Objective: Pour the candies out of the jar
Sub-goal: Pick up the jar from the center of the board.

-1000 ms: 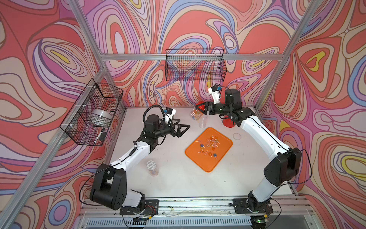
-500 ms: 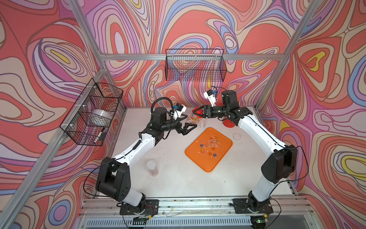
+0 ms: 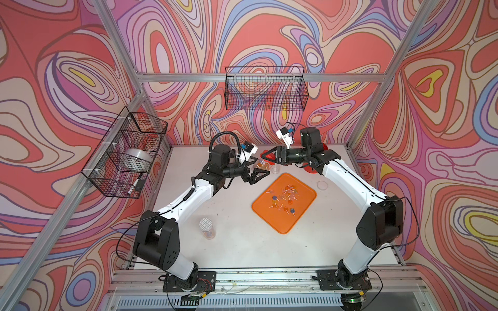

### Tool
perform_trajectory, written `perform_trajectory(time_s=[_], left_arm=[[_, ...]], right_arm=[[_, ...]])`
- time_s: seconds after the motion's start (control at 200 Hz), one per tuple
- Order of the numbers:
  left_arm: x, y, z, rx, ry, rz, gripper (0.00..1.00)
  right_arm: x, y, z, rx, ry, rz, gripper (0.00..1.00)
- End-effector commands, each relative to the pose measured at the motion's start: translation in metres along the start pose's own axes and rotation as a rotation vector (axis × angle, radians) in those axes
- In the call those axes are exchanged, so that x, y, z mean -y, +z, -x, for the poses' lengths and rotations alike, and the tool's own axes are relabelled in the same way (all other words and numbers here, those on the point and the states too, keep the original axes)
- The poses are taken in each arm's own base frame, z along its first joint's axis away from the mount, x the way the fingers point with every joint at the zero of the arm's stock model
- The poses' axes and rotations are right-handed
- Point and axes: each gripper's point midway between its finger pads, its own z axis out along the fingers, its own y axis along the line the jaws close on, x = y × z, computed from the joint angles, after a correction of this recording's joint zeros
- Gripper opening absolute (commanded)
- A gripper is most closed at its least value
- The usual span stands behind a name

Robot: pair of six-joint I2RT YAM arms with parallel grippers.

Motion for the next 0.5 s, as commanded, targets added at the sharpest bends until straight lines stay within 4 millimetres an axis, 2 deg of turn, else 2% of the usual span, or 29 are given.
perform_trajectory(time_s=[0.0, 0.165, 0.386, 0.496], left_arm=[[0.0026, 0.0039, 0.0055, 0.003, 0.021, -0.030, 0.91], [0.0013, 0.0058, 0.0065, 0.004, 0.013, -0.033, 0.84], [0.0015, 0.0040, 0.0095, 0.014, 0.017, -0.021, 0.64], [0.0012, 0.0034, 0.0103, 0.018, 0.018, -0.019, 0.48]], right_arm=[[-0.0296, -0.0145, 0.0109, 0.047, -0.054, 0.060, 0.38], [-0.0306, -0.0159, 0.0093, 0.049, -0.049, 0.061, 0.37], [-0.0283, -0.0147, 0.0073, 0.045, -0.040, 0.059, 0.37], [-0.0259, -0.0141, 0.0067, 0.045, -0.038, 0.055, 0.37]])
